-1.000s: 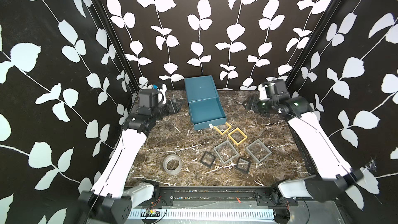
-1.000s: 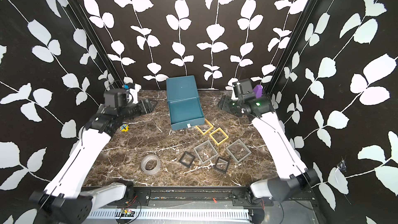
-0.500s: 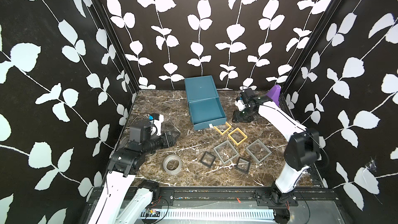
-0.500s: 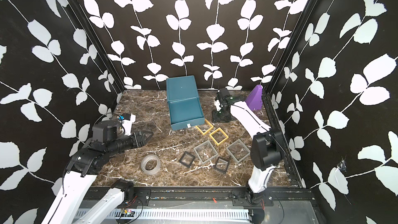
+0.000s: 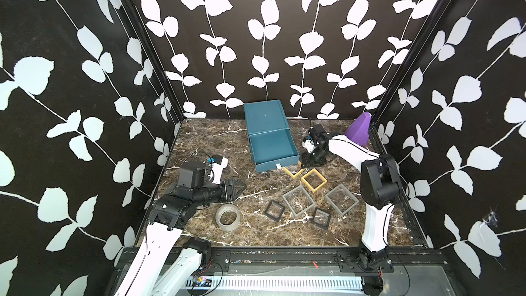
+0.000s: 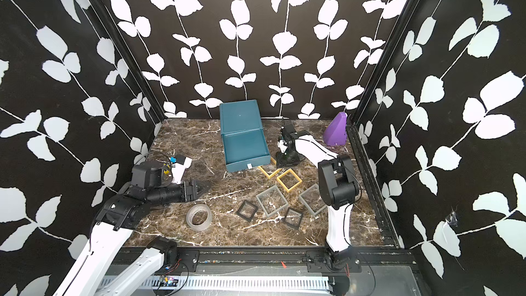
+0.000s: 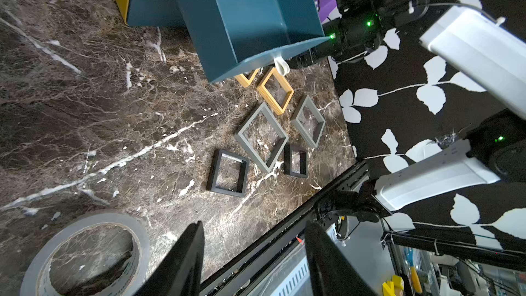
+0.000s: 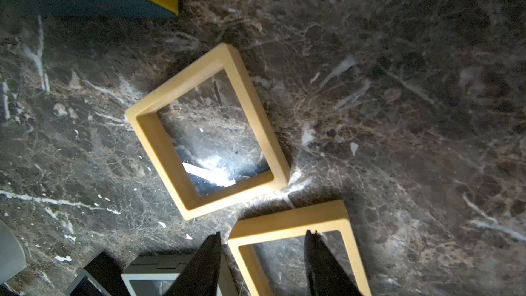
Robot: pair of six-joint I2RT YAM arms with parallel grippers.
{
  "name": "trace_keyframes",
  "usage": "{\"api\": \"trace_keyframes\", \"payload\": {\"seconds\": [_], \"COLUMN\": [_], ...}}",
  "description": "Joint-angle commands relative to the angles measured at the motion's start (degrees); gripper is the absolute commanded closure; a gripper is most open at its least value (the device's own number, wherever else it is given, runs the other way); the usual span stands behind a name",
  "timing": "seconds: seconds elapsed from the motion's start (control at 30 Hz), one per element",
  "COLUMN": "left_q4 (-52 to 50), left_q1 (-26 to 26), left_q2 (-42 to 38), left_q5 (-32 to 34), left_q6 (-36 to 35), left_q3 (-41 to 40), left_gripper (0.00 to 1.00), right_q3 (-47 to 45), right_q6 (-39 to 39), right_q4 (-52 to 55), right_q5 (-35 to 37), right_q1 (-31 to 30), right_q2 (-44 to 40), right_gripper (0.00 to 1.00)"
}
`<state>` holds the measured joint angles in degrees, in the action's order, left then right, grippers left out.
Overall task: Place the brooch boxes into the drawer by color
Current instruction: Pick up the brooch box from the center of the board.
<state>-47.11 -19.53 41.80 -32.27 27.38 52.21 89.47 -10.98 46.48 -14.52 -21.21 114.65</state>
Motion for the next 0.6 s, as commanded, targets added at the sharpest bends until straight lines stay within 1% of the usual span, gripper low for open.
{"api": "trace_keyframes", "payload": {"seconds": [0.0, 0.23, 0.57], "left_q4": [1.2, 3.7, 3.7], "left_q1": [-2.3, -8.1, -9.3], "left_q2": [0.2, -0.7, -2.6], "left_q5": [0.4, 6.5, 13.1], "left_q6": [-1.4, 0.3, 1.3], "left_q3": [-1.7, -4.3, -6.1], "left_gripper": [0.45, 0.45, 0.42], "right_q3": [2.8, 7.6, 11.0], "right_q6": [1.0, 1.1, 1.9], "right_q4": [-1.3, -1.0, -0.3], "right_q5": [0.4, 0.8, 0.0], "right_q1": [0.0, 0.1, 0.0], "right_q2": [1.5, 5.8, 9.4], "right_gripper": [0.50, 0.52, 0.55]}}
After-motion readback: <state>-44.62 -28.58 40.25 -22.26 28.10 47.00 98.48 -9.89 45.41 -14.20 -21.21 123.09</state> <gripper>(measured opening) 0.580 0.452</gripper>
